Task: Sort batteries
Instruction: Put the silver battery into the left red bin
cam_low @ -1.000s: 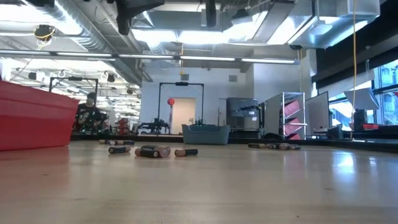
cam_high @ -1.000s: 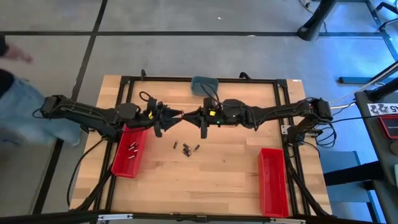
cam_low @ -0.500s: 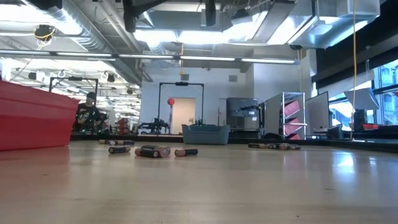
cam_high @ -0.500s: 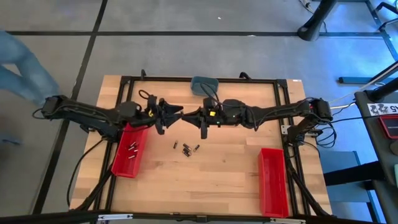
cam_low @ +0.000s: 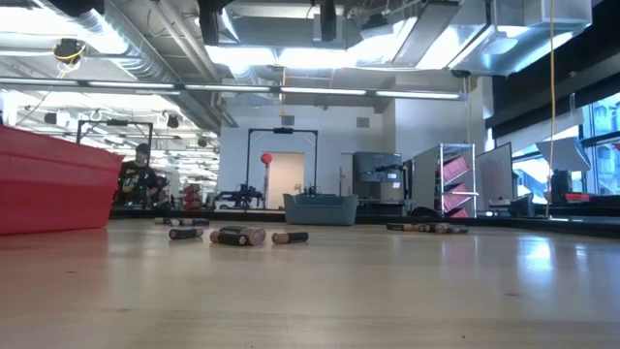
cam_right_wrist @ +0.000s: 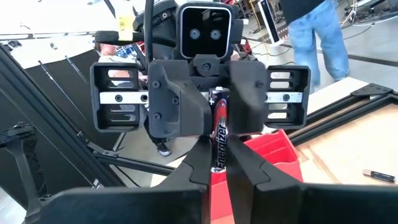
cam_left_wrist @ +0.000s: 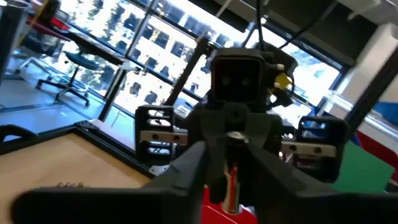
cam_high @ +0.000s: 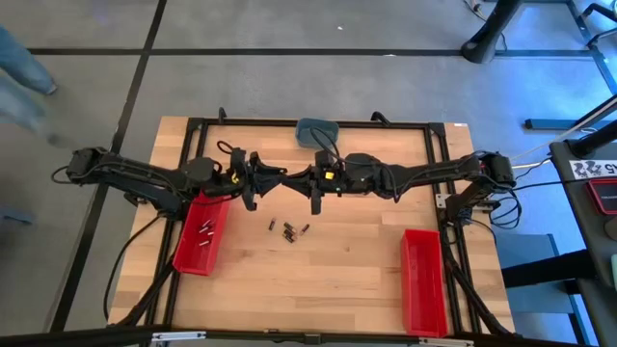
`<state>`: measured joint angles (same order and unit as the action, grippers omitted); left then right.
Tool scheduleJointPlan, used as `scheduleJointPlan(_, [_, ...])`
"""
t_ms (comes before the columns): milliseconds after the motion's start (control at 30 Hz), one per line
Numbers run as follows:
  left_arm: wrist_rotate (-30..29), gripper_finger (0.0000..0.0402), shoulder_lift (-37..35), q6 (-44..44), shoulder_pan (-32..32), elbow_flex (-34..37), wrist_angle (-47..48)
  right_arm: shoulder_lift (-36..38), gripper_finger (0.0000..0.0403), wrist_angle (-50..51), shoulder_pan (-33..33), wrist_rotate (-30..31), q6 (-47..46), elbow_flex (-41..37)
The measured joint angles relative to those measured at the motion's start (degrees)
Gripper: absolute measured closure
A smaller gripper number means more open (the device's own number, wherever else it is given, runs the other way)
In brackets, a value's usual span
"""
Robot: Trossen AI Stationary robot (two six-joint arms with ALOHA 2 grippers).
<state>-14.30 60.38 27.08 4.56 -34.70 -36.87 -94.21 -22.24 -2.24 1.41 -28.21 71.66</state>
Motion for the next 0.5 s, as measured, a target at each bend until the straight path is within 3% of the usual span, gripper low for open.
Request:
scheduleJointPlan(133, [2.08, 0.0380, -0.19, -1.41, 0.11, 0.00, 0.03, 0.00, 0.0363, 0.22, 0.00, -0.01, 0.00, -0.02])
scheduleJointPlan(333, [2.08, 0.0378, -1.99, -5.76, 0.37, -2.81, 5.08, 0.26, 0.0311, 4.35, 0.15, -0.11, 0.00, 0.02])
scheduleJointPlan(500, [1.71, 0.0379, -5.10, -11.48, 0.48, -11.26, 24.22, 3.39, 0.0262, 13.25, 2.78, 0.09, -0.19, -0.07])
